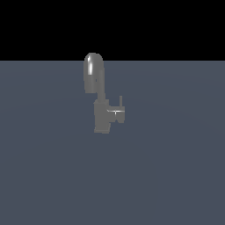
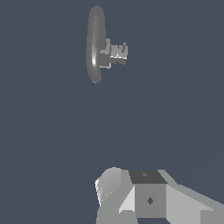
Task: Turn on the faucet by rotating a designated handle.
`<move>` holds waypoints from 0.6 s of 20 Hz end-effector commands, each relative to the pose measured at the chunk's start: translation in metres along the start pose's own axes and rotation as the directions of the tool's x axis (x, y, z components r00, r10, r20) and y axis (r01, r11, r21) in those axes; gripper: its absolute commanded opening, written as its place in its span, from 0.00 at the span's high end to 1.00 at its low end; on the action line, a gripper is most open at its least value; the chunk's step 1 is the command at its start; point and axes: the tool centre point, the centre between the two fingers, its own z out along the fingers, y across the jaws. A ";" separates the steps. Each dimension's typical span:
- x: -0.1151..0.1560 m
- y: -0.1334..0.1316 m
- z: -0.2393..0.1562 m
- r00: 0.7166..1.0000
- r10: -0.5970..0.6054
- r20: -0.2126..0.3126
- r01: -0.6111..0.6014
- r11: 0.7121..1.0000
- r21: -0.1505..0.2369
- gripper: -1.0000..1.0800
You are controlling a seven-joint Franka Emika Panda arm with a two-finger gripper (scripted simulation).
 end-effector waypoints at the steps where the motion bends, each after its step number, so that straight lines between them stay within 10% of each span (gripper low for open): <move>1: 0.000 0.000 0.000 1.000 0.000 0.000 0.000 1.000 0.000 1.00; 12: 0.016 -0.001 0.003 0.998 0.042 0.040 -0.044 0.998 0.042 1.00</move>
